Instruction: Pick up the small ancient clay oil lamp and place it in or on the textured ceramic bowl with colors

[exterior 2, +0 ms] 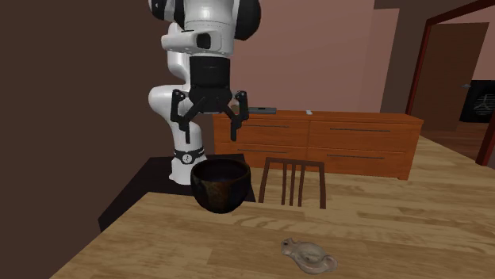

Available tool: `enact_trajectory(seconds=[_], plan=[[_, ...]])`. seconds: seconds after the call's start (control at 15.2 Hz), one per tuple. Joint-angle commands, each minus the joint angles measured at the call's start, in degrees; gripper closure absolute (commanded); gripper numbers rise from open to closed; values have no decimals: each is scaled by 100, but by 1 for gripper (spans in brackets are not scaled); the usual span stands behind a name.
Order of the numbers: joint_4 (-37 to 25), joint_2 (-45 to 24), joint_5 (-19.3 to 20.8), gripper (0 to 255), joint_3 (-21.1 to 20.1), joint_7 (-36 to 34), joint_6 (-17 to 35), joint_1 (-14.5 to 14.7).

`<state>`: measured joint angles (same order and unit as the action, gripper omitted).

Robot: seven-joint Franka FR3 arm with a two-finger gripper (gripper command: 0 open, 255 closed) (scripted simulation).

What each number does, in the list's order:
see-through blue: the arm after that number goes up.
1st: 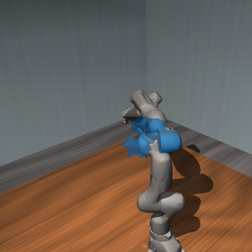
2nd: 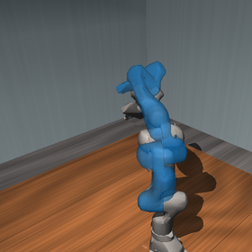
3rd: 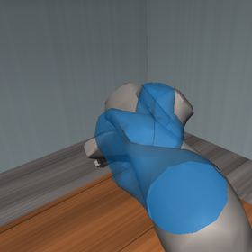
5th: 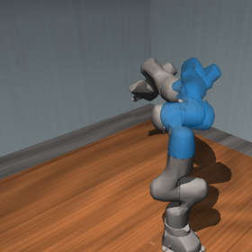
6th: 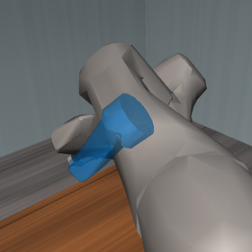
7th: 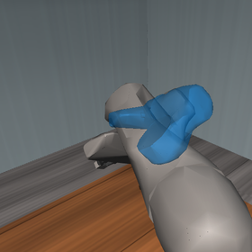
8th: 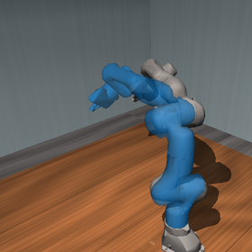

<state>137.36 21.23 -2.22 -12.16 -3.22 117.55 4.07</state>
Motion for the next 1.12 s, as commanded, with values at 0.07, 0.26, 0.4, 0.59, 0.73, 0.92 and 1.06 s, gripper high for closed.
enact_trajectory(seconds=[0.07, 0.26, 0.4, 0.59, 0.73, 0.92, 1.06], plan=[[-191, -613, 24, 0, -175, -209, 383, 41], [-458, -1233, 103, 0, -351, -465, 688, 98], [-670, -1657, 189, 0, -452, -645, 864, 142], [-1037, -2305, 363, 0, -572, -925, 1084, 230], [-1315, -2742, 499, 0, -624, -1112, 1199, 309], [-1782, -3401, 713, 0, -662, -1379, 1323, 462], [-2128, -3839, 848, 0, -660, -1538, 1373, 588]])
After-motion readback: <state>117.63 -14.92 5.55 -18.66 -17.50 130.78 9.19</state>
